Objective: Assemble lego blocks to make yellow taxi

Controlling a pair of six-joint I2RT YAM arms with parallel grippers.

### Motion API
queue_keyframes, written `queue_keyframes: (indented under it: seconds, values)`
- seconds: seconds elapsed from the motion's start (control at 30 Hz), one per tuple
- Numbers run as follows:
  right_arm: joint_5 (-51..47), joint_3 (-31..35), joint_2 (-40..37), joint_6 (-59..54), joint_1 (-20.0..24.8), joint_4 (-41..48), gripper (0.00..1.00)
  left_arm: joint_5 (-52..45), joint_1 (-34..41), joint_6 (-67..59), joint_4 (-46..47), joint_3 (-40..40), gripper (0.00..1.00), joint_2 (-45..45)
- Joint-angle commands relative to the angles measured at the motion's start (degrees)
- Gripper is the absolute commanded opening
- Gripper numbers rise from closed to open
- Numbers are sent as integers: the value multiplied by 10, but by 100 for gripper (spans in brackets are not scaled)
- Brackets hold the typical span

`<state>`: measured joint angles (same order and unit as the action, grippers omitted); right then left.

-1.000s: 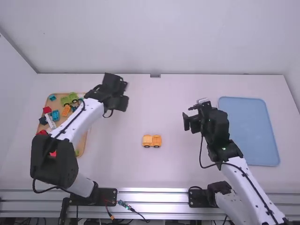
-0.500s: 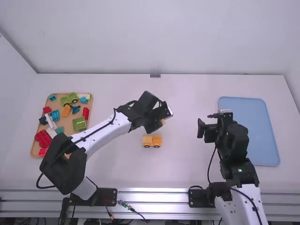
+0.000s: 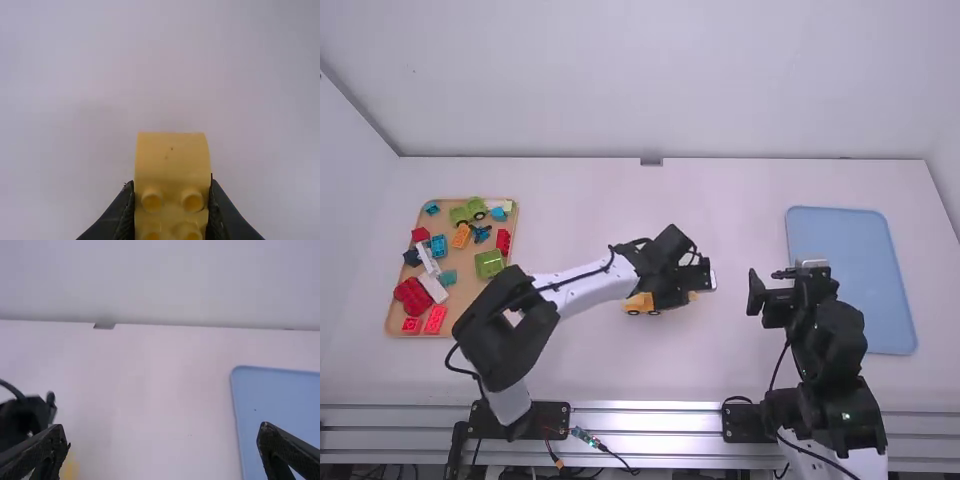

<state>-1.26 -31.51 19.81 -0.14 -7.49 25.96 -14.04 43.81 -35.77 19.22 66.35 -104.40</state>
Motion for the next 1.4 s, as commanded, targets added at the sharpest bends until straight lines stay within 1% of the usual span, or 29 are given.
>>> queue_keyframes:
  seconds: [0.0, 0.17, 0.33, 0.47, 0.67, 0.9, 0.97, 1.0, 1.03, 1.07, 1.13, 1.17, 1.2, 1.23, 1.3, 1.37]
  values:
    - [-16, 0, -4, 4, 4, 0, 99, 2, 27, -24, -7, -3, 1, -23]
    - [-12, 0, -4, 3, 16, 2, 99, 43, 44, -11, -40, -3, 1, -45]
    - [1, 0, -4, 2, 18, -1, 99, 54, 45, -11, -63, -3, 1, -64]
    - [1, 0, -4, 1, 13, -1, 99, 62, 41, -11, -83, -3, 1, -80]
    - [-1, 0, -4, -3, -9, -2, 99, 74, 42, -11, -93, -3, 1, -92]
    - [-1, 0, -4, -3, -12, -6, 99, 88, 39, -5, -97, -3, 2, -99]
    - [-1, 0, -4, -3, -11, -6, 99, 87, 38, -5, -99, -3, 4, -98]
    - [-2, 0, -4, -3, -11, -6, 99, 88, 39, -5, -98, -3, 11, -99]
    - [-1, 0, -4, -3, -11, -6, 99, 88, 38, -5, -98, -3, 13, -99]
    - [-1, 0, -4, -3, -11, -6, 99, 87, 37, -5, -97, -3, 18, -99]
    - [-2, 0, -4, -3, -12, -6, 99, 88, 39, -5, -97, -3, 24, -99]
    - [-3, 0, -4, -3, -12, -6, 99, 88, 39, -5, -97, -3, 30, -99]
    - [-3, 0, -4, -3, -12, -6, 99, 90, 37, -5, -97, -3, 43, -99]
    - [-3, 0, -4, -3, -12, -6, 99, 90, 37, -5, -97, -3, 44, -99]
    - [-3, 0, -4, -3, -11, -6, 99, 91, 40, -5, -94, -3, 50, -99]
    - [-2, 0, -4, -3, -11, -6, 99, 91, 40, -5, -94, -3, 52, -99]
